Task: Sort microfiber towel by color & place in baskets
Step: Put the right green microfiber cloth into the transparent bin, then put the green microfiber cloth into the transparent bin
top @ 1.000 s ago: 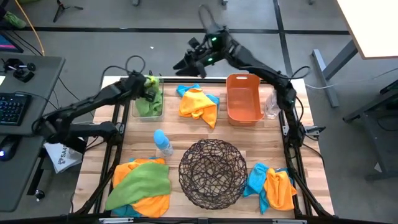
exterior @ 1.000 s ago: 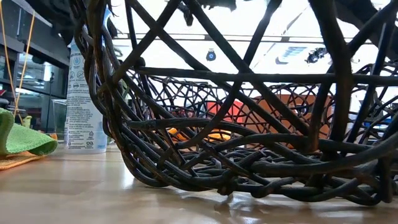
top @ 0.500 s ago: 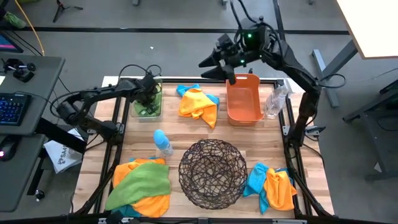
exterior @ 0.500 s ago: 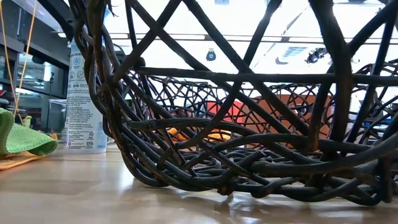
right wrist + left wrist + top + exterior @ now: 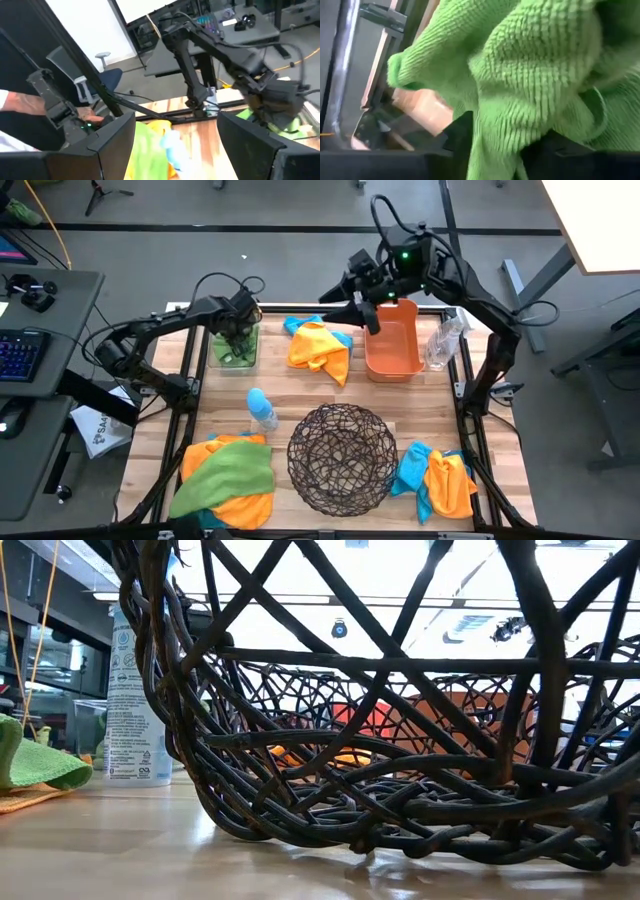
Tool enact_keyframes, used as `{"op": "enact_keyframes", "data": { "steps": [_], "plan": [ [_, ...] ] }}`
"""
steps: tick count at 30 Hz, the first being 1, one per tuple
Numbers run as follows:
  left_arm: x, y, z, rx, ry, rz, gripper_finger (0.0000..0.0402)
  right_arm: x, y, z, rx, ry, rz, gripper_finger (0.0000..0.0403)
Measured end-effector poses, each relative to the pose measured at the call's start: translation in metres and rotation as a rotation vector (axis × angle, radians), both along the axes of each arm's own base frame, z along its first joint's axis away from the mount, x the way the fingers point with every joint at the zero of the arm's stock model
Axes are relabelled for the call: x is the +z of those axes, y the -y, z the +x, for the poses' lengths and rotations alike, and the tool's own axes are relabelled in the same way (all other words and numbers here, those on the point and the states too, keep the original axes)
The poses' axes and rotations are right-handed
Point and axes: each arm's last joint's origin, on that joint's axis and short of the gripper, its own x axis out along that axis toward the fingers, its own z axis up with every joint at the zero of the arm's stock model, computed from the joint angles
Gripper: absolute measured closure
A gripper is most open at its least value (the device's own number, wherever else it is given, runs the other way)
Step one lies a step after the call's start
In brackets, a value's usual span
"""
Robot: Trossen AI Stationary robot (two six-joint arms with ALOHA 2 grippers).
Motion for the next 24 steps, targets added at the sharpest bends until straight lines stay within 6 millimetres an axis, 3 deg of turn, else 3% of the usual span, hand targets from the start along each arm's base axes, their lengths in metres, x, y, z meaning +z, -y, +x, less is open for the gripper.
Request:
{"op": "enact_keyframes", "data": {
  "steps": [8, 13, 19, 24],
  "plan": [
    [0.038, 0.001, -0.002, 0.103, -0.014, -0.039, 0.0194, 0.002, 0.001, 0.001, -0.039, 0.005, 0.047, 0.0126],
    [0.078, 0.005, -0.008, 0.190, 0.151, 0.029, 0.0188, 0.001, 0.002, 0.001, -0.079, -0.005, 0.060, 0.0126],
    [0.127, 0.039, -0.028, 0.214, 0.397, 0.108, 0.0188, -0.002, 0.001, -0.016, -0.083, -0.107, 0.047, 0.0126],
    [0.147, 0.081, -0.040, 0.163, 0.551, 0.073, 0.0188, -0.003, -0.010, -0.044, -0.064, -0.221, 0.015, 0.0126]
  ]
}}
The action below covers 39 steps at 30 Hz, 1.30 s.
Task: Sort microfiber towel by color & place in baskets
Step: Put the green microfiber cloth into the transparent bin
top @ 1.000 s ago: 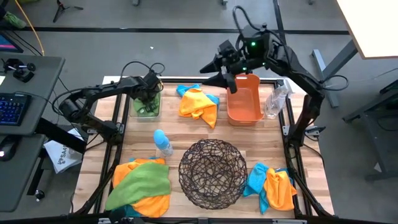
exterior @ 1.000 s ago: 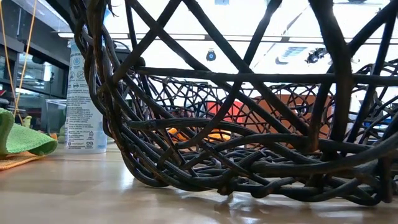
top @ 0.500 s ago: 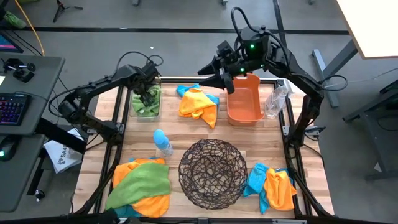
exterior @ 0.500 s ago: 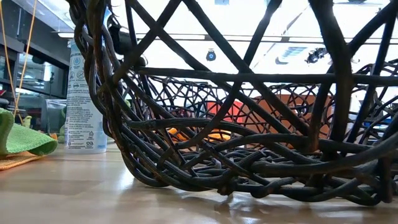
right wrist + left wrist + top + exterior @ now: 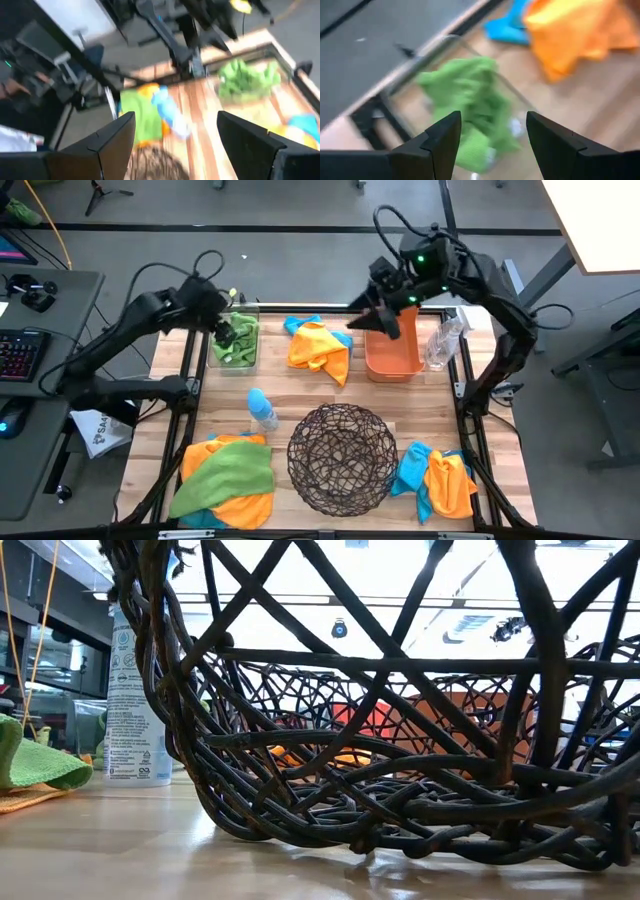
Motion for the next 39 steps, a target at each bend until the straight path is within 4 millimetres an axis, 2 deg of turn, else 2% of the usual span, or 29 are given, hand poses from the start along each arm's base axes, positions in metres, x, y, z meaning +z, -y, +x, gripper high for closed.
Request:
{"op": "enact_keyframes", "data": {
  "steps": [4, 11, 14, 19, 24, 28, 32, 35, 39],
  "plan": [
    [0.005, 0.031, 0.004, -0.101, 0.111, -0.112, 0.0195, -0.006, -0.014, -0.019, 0.014, -0.141, -0.035, 0.0126],
    [0.004, 0.093, 0.028, -0.306, 0.181, -0.320, 0.0206, -0.009, -0.039, -0.054, 0.000, -0.321, -0.134, 0.0126],
    [0.003, 0.123, 0.031, -0.383, 0.182, -0.434, 0.0206, 0.000, -0.048, -0.070, -0.019, -0.278, -0.172, 0.0126],
    [0.002, 0.169, 0.021, -0.415, 0.139, -0.591, 0.0206, 0.012, -0.058, -0.098, -0.085, -0.223, -0.223, 0.0126],
    [-0.004, 0.205, 0.014, -0.466, 0.074, -0.603, 0.0206, 0.018, -0.063, -0.115, -0.136, -0.189, -0.218, 0.0126],
    [-0.017, 0.231, 0.019, -0.558, -0.010, -0.551, 0.0206, 0.018, -0.067, -0.115, -0.141, -0.191, -0.176, 0.0126],
    [-0.032, 0.251, 0.028, -0.623, -0.108, -0.524, 0.0206, 0.015, -0.073, -0.106, -0.107, -0.210, -0.163, 0.0126],
    [-0.041, 0.262, 0.033, -0.650, -0.155, -0.545, 0.0206, 0.009, -0.081, -0.091, -0.062, -0.243, -0.176, 0.0126],
    [-0.041, 0.273, 0.038, -0.656, -0.084, -0.569, 0.0206, -0.014, -0.094, -0.066, 0.034, -0.316, -0.207, 0.0126]
  ]
}}
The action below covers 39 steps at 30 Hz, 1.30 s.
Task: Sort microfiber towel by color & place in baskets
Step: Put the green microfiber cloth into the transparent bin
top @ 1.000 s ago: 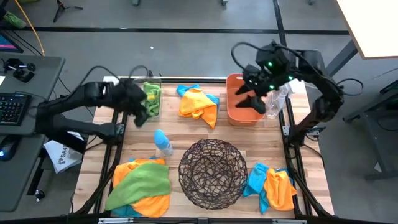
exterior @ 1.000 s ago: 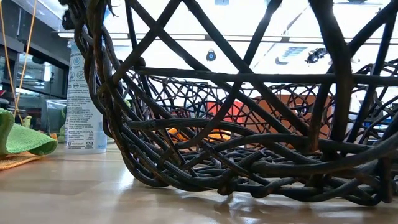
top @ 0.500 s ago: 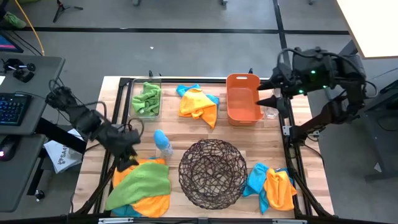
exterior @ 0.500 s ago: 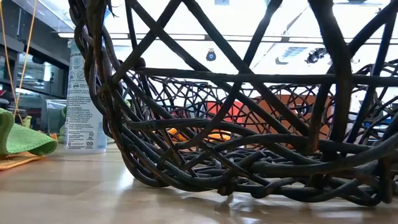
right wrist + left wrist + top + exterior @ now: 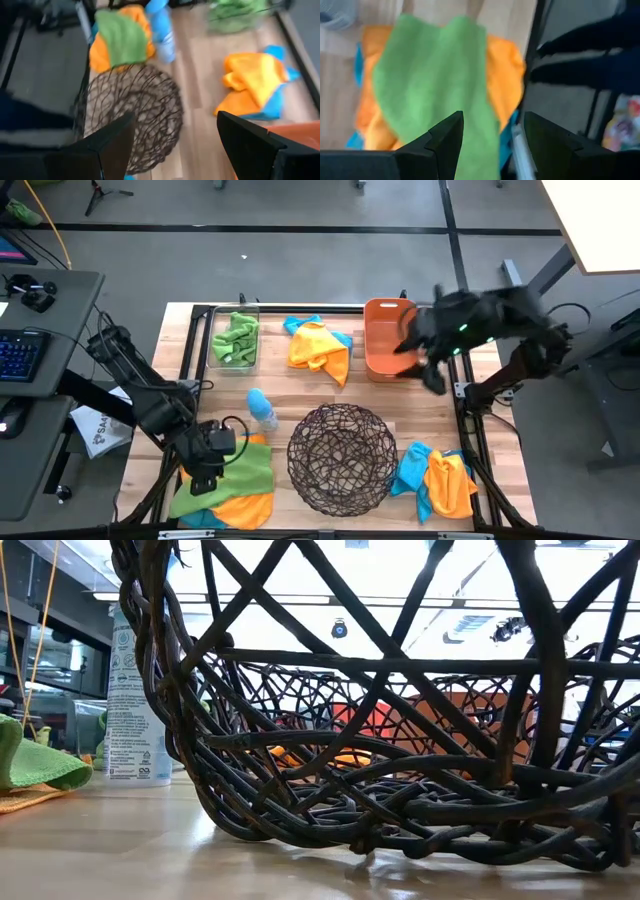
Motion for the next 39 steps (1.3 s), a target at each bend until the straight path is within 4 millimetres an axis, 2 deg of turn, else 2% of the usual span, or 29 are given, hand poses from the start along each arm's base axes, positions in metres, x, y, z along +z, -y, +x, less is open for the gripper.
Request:
{"op": "enact_keyframes", "data": {
  "steps": [4, 8, 12, 14, 16, 19, 21, 27, 30, 34, 39],
  "plan": [
    [0.002, 0.010, -0.005, 0.064, 0.032, -0.038, 0.0206, -0.036, -0.020, 0.026, 0.142, -0.042, 0.052, 0.0126],
    [-0.007, 0.028, -0.016, -0.002, -0.006, -0.005, 0.0206, -0.084, -0.039, 0.042, 0.168, -0.064, 0.166, 0.0126],
    [-0.037, 0.047, -0.023, -0.188, -0.042, 0.156, 0.0206, -0.132, -0.055, 0.041, 0.055, -0.138, 0.287, 0.0126],
    [-0.056, 0.051, -0.025, -0.277, -0.074, 0.281, 0.0206, -0.148, -0.065, 0.036, -0.022, -0.129, 0.348, 0.0126],
    [-0.069, 0.050, -0.026, -0.296, -0.094, 0.422, 0.0206, -0.157, -0.076, 0.032, -0.090, -0.086, 0.411, 0.0126],
    [-0.080, 0.046, -0.028, -0.285, -0.070, 0.617, 0.0206, -0.166, -0.091, 0.029, -0.199, -0.035, 0.483, 0.0126],
    [-0.084, 0.047, -0.030, -0.286, -0.040, 0.663, 0.0206, -0.168, -0.099, 0.026, -0.267, -0.016, 0.509, 0.0126],
    [-0.111, 0.058, -0.038, -0.425, 0.009, 0.455, 0.0206, -0.168, -0.110, 0.021, -0.375, 0.011, 0.558, 0.0126],
    [-0.123, 0.050, -0.041, -0.410, -0.020, 0.488, 0.0206, -0.168, -0.110, 0.021, -0.411, 0.032, 0.555, 0.0126],
    [-0.126, 0.043, -0.039, -0.341, -0.041, 0.522, 0.0206, -0.167, -0.110, 0.021, -0.413, 0.048, 0.547, 0.0126],
    [-0.126, 0.049, -0.037, -0.402, 0.009, 0.489, 0.0217, -0.166, -0.110, 0.022, -0.396, 0.057, 0.532, 0.0126]
  ]
}}
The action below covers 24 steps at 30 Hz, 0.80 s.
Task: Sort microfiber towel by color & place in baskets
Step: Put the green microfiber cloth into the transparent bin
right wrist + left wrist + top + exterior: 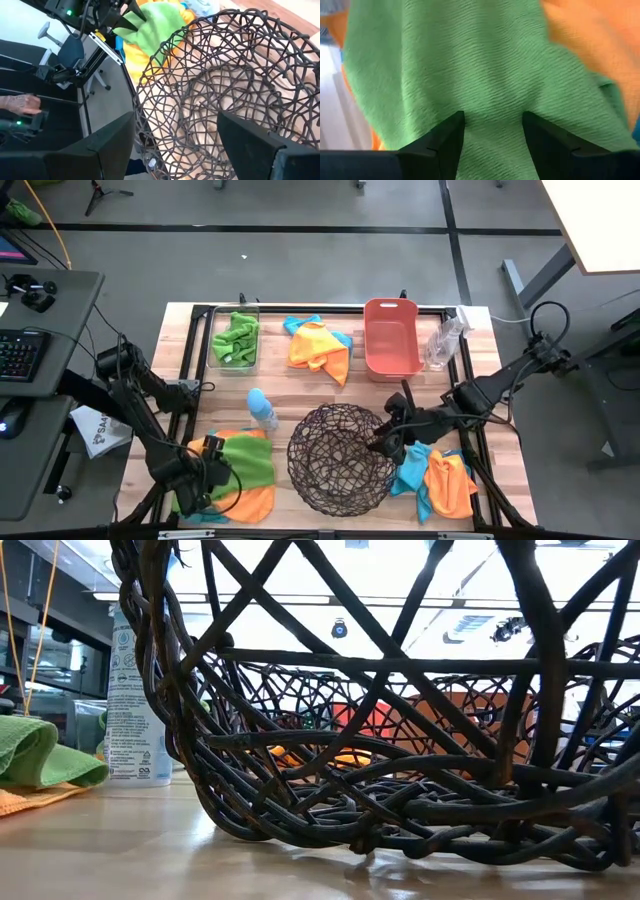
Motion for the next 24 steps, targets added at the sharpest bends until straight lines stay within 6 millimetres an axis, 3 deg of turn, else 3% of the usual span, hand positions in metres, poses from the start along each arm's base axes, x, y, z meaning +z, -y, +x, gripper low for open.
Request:
{"op": "enact_keyframes", "data": {
  "steps": [2, 6, 12, 15, 19, 24],
  "plan": [
    [0.000, 0.000, 0.001, -0.002, 0.000, -0.001, 0.0248, 0.000, 0.000, 0.000, 0.008, 0.002, -0.009, 0.0126],
    [0.002, 0.000, 0.002, 0.004, -0.042, -0.031, 0.0370, 0.000, 0.000, 0.000, 0.024, 0.005, -0.027, 0.0126],
    [0.024, -0.005, 0.005, 0.032, -0.019, -0.099, 0.0399, 0.000, 0.000, 0.000, 0.062, 0.015, -0.074, 0.0126],
    [0.053, -0.014, 0.005, 0.053, 0.013, -0.148, 0.0401, 0.000, 0.000, 0.000, 0.075, 0.019, -0.088, 0.0126],
    [0.107, -0.031, 0.002, 0.077, 0.087, -0.230, 0.0401, 0.001, 0.000, -0.001, 0.089, 0.026, -0.103, 0.0126],
    [0.178, -0.068, -0.011, 0.192, 0.225, -0.299, 0.0401, 0.003, -0.001, 0.000, 0.109, 0.054, -0.119, 0.0126]
  ]
}}
